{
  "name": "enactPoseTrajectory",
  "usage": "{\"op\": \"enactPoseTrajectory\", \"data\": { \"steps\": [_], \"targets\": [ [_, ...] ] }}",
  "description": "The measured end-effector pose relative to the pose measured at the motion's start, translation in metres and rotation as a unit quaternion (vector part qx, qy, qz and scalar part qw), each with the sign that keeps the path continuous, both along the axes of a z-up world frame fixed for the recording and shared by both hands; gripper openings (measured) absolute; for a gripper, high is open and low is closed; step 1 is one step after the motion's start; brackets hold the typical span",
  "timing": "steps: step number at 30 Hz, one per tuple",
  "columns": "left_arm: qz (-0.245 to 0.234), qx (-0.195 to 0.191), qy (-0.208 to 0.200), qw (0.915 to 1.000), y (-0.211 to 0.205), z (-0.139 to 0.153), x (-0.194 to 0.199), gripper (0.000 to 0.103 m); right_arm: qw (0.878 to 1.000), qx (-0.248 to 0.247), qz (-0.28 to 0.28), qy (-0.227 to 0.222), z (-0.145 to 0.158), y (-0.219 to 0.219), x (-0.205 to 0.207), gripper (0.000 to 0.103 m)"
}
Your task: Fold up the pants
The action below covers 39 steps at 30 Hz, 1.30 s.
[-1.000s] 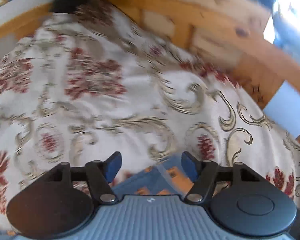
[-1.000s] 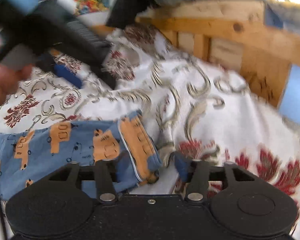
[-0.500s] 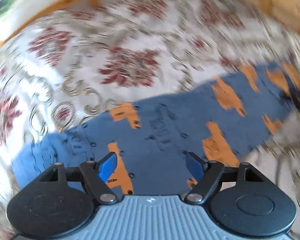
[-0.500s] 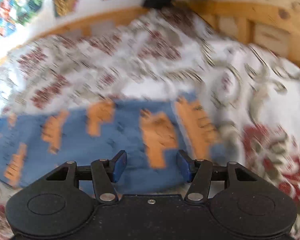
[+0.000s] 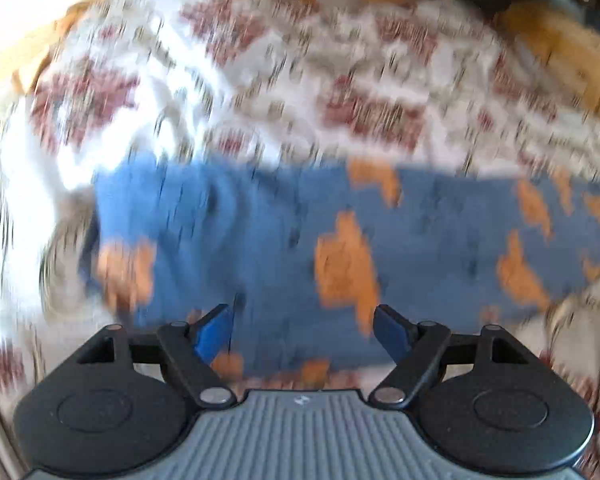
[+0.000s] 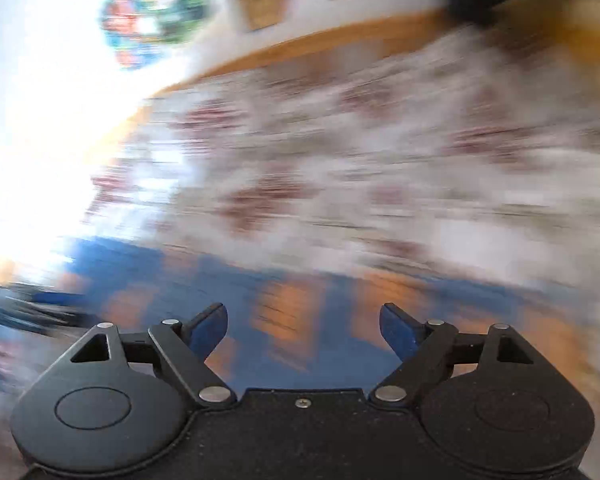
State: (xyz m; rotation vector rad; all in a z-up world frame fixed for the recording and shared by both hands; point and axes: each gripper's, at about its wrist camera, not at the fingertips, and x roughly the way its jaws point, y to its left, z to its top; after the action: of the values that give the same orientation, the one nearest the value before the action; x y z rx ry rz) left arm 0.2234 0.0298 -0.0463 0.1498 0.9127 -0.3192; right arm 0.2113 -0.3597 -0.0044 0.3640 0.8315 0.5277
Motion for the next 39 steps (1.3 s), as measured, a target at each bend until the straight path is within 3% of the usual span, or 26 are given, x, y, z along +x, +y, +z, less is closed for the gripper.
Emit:
{"op": "enactPoseTrajectory", "data": {
  "steps": [2,4,8,11,12,13,14,15,16,18,26,30,31,33,35,39],
  "targets": [
    [-0.027,0.012,-0.037,0.9989,-0.015,0.009,0.012,0.09,0.996,0.064,0.045,0.051,-0.007,0.021,0.06,0.086],
    [-0.084,0.05,-0.078,0.9922,-0.036,0.012,0.024,0.093,0.99,0.087,0.066,0.087,-0.018,0.04,0.106,0.085],
    [-0.194,0.14,-0.162,0.9574,-0.073,0.0,0.046,0.092,0.984,0.085,0.105,0.117,-0.037,0.067,0.154,0.074],
    [-0.265,0.167,-0.16,0.9361,-0.09,-0.017,0.063,0.088,0.979,0.108,0.104,0.141,-0.053,0.077,0.17,0.057],
    [-0.285,0.175,-0.142,0.9316,-0.095,-0.024,0.07,0.084,0.977,0.115,0.105,0.148,-0.056,0.079,0.173,0.052],
    [-0.301,0.185,-0.116,0.9283,-0.1,-0.031,0.076,0.072,0.976,0.116,0.108,0.152,-0.058,0.081,0.176,0.049],
    [-0.306,0.188,-0.093,0.9286,-0.102,-0.038,0.082,0.063,0.975,0.113,0.114,0.156,-0.061,0.087,0.18,0.043],
    [-0.3,0.182,-0.079,0.933,-0.101,-0.041,0.086,0.042,0.973,0.107,0.124,0.16,-0.062,0.093,0.184,0.037],
    [-0.289,0.175,-0.071,0.9384,-0.099,-0.042,0.089,0.029,0.972,0.097,0.137,0.163,-0.063,0.098,0.186,0.036],
    [-0.284,0.168,-0.069,0.9416,-0.092,-0.044,0.087,0.018,0.969,0.075,0.164,0.167,-0.064,0.11,0.188,0.036],
    [-0.283,0.177,-0.123,0.9345,-0.079,-0.054,0.05,0.016,0.959,-0.059,0.25,0.121,-0.066,0.162,0.191,0.036],
    [-0.268,0.16,-0.121,0.9422,-0.076,-0.053,0.053,0.017,0.954,-0.063,0.268,0.122,-0.072,0.18,0.195,0.036],
    [-0.265,0.157,-0.121,0.9438,-0.075,-0.052,0.053,0.017,0.952,-0.068,0.272,0.126,-0.074,0.185,0.196,0.034],
    [-0.261,0.155,-0.123,0.9448,-0.072,-0.053,0.052,0.018,0.955,-0.084,0.257,0.12,-0.077,0.188,0.196,0.005],
    [-0.256,0.154,-0.127,0.946,-0.069,-0.052,0.048,0.019,0.964,-0.069,0.23,0.115,-0.076,0.181,0.197,0.004],
    [-0.231,0.134,-0.106,0.9577,-0.052,-0.05,0.037,0.027,0.974,-0.078,0.2,0.072,-0.062,0.172,0.198,0.003]
  ]
}}
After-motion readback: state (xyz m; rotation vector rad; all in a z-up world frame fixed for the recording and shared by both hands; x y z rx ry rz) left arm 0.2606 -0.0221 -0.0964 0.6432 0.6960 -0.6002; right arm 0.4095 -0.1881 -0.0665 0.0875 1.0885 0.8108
